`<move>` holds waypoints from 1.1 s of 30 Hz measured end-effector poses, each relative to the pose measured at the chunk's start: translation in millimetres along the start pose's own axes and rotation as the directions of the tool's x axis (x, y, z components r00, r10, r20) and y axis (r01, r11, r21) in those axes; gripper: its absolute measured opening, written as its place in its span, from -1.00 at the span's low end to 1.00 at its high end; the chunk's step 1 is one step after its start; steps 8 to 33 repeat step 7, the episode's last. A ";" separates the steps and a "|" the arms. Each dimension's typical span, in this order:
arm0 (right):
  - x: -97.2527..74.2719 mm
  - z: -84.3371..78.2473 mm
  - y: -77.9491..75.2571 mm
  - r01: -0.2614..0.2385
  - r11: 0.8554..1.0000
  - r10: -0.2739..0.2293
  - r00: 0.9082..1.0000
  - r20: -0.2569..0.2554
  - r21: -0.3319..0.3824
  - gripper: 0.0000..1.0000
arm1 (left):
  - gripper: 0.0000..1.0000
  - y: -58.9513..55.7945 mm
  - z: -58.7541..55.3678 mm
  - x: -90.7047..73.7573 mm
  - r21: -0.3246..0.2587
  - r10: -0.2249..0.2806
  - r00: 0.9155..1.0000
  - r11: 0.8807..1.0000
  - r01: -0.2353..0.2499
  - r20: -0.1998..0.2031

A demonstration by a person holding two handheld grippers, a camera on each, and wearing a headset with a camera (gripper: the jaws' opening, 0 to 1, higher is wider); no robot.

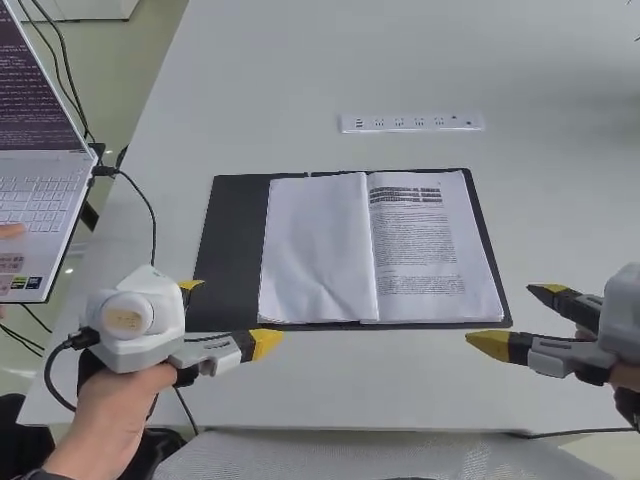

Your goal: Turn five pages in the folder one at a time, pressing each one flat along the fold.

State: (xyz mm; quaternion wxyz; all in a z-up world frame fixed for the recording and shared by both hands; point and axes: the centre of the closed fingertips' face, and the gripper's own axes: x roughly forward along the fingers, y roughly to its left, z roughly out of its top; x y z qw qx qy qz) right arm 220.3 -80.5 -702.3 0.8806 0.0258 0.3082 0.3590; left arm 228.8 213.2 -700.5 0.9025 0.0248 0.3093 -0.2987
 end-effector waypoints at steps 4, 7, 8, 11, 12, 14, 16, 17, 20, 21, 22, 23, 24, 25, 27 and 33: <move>0.9 2.5 0.1 -0.003 1.000 0.003 1.000 0.005 0.000 0.67 | 0.63 -1.5 0.2 0.4 0.008 -0.005 1.000 1.000 0.005 -0.002; 1.0 3.6 -0.2 -0.005 1.000 0.005 1.000 0.004 -0.004 0.66 | 0.64 -1.6 0.5 0.3 0.011 -0.007 1.000 1.000 0.007 -0.003; 1.0 3.6 -0.2 -0.005 1.000 0.005 1.000 0.004 -0.004 0.66 | 0.64 -1.6 0.5 0.3 0.011 -0.007 1.000 1.000 0.007 -0.003; 1.0 3.6 -0.2 -0.005 1.000 0.005 1.000 0.004 -0.004 0.66 | 0.64 -1.6 0.5 0.3 0.011 -0.007 1.000 1.000 0.007 -0.003; 1.0 3.6 -0.2 -0.005 1.000 0.005 1.000 0.004 -0.004 0.66 | 0.64 -1.6 0.5 0.3 0.011 -0.007 1.000 1.000 0.007 -0.003; 1.0 3.6 -0.2 -0.005 1.000 0.005 1.000 0.004 -0.004 0.66 | 0.64 -1.6 0.5 0.3 0.011 -0.007 1.000 1.000 0.007 -0.003; 1.0 3.6 -0.2 -0.005 1.000 0.005 1.000 0.004 -0.004 0.66 | 0.64 -1.6 0.5 0.3 0.011 -0.007 1.000 1.000 0.007 -0.003; 1.0 3.6 -0.2 -0.005 1.000 0.005 1.000 0.004 -0.004 0.66 | 0.64 -1.6 0.5 0.3 0.011 -0.007 1.000 1.000 0.007 -0.003; 1.0 3.6 -0.2 -0.005 1.000 0.005 1.000 0.004 -0.004 0.66 | 0.64 -1.6 0.5 0.3 0.011 -0.007 1.000 1.000 0.007 -0.003; 1.0 3.6 -0.2 -0.005 1.000 0.005 1.000 0.004 -0.004 0.66 | 0.64 -1.6 0.5 0.3 0.011 -0.007 1.000 1.000 0.007 -0.003; 1.0 3.6 -0.2 -0.005 1.000 0.005 1.000 0.004 -0.004 0.66 | 0.64 -1.6 0.5 0.3 0.011 -0.007 1.000 1.000 0.007 -0.003; 1.0 3.6 -0.2 -0.005 1.000 0.005 1.000 0.004 -0.004 0.66 | 0.64 -1.6 0.5 0.3 0.011 -0.007 1.000 1.000 0.007 -0.003; 1.0 3.6 -0.2 -0.005 1.000 0.005 1.000 0.004 -0.004 0.66 | 0.64 -1.6 0.5 0.3 0.011 -0.007 1.000 1.000 0.007 -0.003; 1.0 3.6 -0.2 -0.005 1.000 0.005 1.000 0.004 -0.004 0.66 | 0.64 -1.6 0.5 0.3 0.011 -0.007 1.000 1.000 0.007 -0.003; 1.0 3.6 -0.2 -0.005 1.000 0.005 1.000 0.004 -0.004 0.66 | 0.64 -1.6 0.5 0.3 0.011 -0.007 1.000 1.000 0.007 -0.003; 1.0 3.6 -0.2 -0.005 1.000 0.005 1.000 0.004 -0.004 0.66 | 0.64 -1.6 0.5 0.3 0.011 -0.007 1.000 1.000 0.007 -0.003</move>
